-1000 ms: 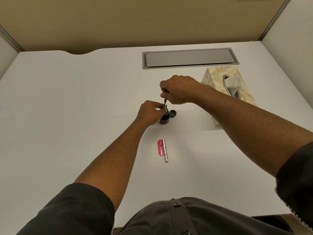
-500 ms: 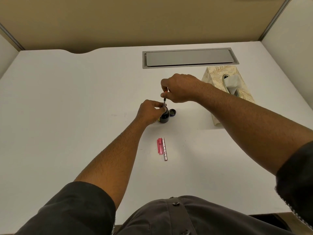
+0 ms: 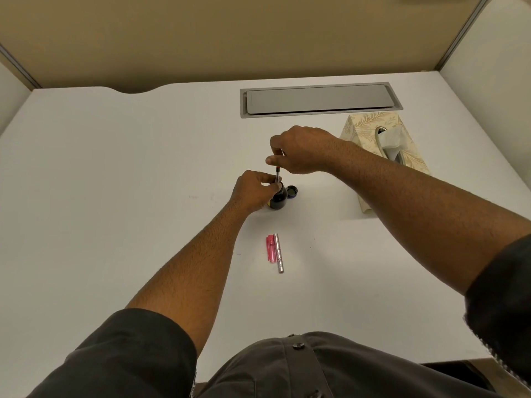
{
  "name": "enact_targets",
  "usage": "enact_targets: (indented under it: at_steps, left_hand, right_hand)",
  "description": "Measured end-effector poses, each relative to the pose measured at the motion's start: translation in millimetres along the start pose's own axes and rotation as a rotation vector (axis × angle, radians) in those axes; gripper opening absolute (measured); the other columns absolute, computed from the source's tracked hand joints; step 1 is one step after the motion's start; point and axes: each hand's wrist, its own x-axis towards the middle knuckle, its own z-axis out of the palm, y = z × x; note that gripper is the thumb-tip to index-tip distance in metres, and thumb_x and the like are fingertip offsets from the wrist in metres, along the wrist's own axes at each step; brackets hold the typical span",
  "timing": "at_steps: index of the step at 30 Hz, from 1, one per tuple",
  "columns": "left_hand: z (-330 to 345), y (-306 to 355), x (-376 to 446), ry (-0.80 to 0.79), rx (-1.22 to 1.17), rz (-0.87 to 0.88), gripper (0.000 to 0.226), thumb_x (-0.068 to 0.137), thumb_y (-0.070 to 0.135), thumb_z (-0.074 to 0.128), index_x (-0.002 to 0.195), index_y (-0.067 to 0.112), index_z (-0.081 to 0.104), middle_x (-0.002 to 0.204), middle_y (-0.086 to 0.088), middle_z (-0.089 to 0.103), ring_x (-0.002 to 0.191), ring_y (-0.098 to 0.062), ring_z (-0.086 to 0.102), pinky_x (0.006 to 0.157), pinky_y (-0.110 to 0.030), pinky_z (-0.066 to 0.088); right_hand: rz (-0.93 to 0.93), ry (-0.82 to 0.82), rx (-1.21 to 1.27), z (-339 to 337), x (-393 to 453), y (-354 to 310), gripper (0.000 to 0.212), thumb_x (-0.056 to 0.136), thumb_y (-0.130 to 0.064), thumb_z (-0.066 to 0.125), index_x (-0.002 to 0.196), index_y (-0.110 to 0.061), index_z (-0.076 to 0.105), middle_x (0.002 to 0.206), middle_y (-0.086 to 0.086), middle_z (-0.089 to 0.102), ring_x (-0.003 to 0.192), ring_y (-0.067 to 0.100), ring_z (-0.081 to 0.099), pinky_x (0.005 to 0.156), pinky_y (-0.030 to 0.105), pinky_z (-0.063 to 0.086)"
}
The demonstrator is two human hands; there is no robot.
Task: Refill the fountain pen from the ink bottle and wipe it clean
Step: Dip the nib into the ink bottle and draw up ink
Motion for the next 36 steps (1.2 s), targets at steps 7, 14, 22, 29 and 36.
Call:
enact_targets:
  at_steps: [7, 14, 22, 29, 36]
  left_hand:
    - [1.4, 0.3, 0.1, 0.004, -0.017, -0.015, 0.028, 0.088, 0.024, 0.066, 0.114, 0.014, 0.072, 0.113, -0.013, 0.070, 0.110, -0.028, 0.061, 0.087, -0.030, 0.047]
    - [0.0, 0.8, -1.8, 0.008, -0.016, -0.016, 0.028, 0.088, 0.026, 0.067, 0.113, 0.015, 0.072, 0.113, -0.010, 0.070, 0.109, -0.026, 0.061, 0.079, -0.024, 0.043]
    - [0.1, 1.6, -3.0, 0.001, -0.015, -0.022, 0.030, 0.089, 0.026, 0.066, 0.116, 0.014, 0.071, 0.115, -0.012, 0.069, 0.111, -0.027, 0.061, 0.083, -0.027, 0.045]
    - [1.1, 1.5, -1.7, 0.006, -0.018, -0.023, 0.030, 0.088, 0.024, 0.066, 0.116, 0.013, 0.070, 0.119, -0.009, 0.068, 0.113, -0.025, 0.059, 0.090, -0.031, 0.046]
    - [1.7, -1.3, 1.1, 0.004, -0.013, -0.015, 0.030, 0.088, 0.025, 0.067, 0.116, 0.014, 0.070, 0.122, -0.007, 0.067, 0.112, -0.022, 0.060, 0.089, -0.029, 0.044]
  right_hand:
    - [-0.020, -0.002, -0.041, -1.1, -0.4, 1.5, 0.011, 0.099, -0.029, 0.050, 0.093, -0.020, 0.048, 0.094, 0.001, 0.058, 0.082, 0.018, 0.054, 0.065, 0.033, 0.042]
    - [0.030, -0.019, -0.135, 0.8, 0.2, -3.5, 0.046, 0.103, -0.044, 0.031, 0.105, -0.010, 0.061, 0.097, 0.006, 0.062, 0.082, 0.019, 0.054, 0.068, 0.035, 0.042]
    - [-0.013, -0.008, -0.045, -4.2, -4.3, -2.9, 0.017, 0.097, -0.033, 0.051, 0.103, -0.018, 0.053, 0.091, 0.000, 0.057, 0.080, 0.018, 0.056, 0.064, 0.032, 0.041]
    - [0.004, -0.014, -0.100, -2.2, -3.1, -2.7, 0.017, 0.099, -0.028, 0.050, 0.106, -0.014, 0.056, 0.089, 0.001, 0.053, 0.078, 0.018, 0.052, 0.065, 0.034, 0.043]
    - [0.022, -0.015, -0.148, -5.7, -4.4, -6.2, 0.045, 0.101, -0.049, 0.033, 0.101, -0.013, 0.059, 0.086, 0.001, 0.054, 0.081, 0.018, 0.053, 0.068, 0.034, 0.041]
